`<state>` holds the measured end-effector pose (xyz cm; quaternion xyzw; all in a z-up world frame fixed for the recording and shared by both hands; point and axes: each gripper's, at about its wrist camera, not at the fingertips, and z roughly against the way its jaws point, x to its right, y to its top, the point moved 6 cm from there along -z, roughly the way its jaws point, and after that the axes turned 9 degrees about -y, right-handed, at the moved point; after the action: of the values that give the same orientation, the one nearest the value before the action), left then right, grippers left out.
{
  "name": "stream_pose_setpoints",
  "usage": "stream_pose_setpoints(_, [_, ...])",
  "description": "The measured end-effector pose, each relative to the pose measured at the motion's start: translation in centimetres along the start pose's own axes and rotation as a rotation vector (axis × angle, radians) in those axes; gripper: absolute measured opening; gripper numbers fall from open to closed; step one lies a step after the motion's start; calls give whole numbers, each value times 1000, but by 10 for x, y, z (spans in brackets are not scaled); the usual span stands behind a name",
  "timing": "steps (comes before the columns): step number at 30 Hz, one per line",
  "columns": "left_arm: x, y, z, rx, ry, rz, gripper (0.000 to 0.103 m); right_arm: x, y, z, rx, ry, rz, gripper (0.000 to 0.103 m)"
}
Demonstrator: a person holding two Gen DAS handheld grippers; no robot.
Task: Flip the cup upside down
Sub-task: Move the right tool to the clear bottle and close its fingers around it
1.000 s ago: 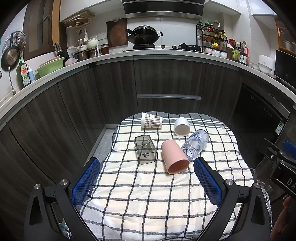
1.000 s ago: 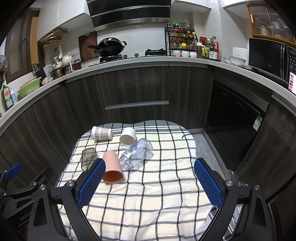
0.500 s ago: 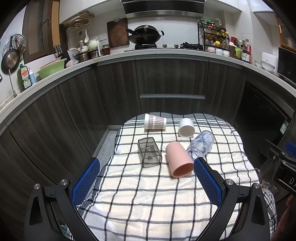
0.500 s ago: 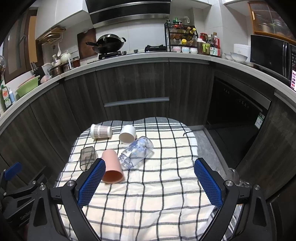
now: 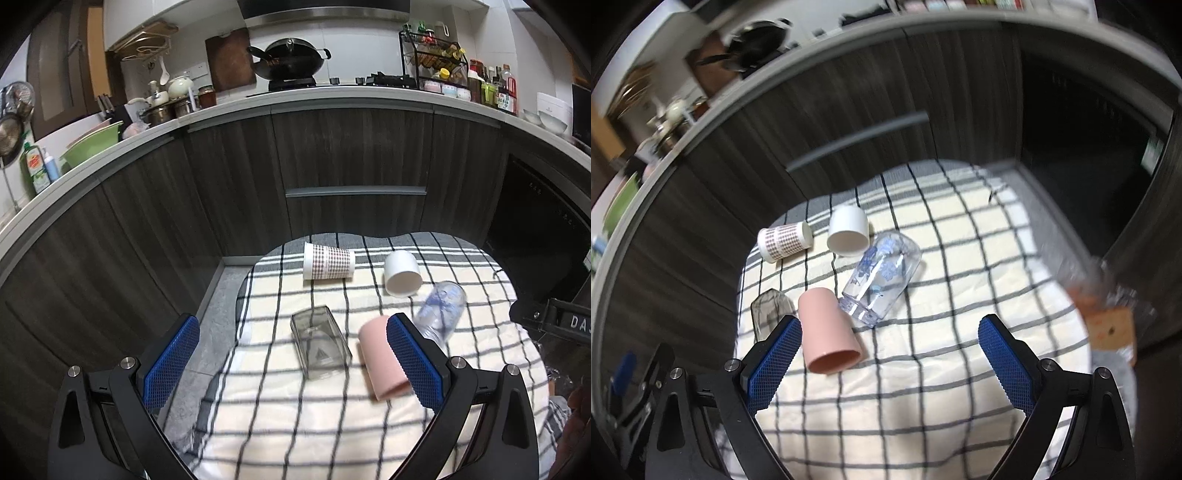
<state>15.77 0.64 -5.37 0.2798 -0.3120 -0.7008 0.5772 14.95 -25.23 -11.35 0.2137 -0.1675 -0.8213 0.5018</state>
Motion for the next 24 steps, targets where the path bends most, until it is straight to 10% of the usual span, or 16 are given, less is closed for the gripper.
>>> stream_pose_setpoints(24, [-31, 61, -138, -71, -32, 13, 103, -25, 40, -164, -446, 16, -282, 96])
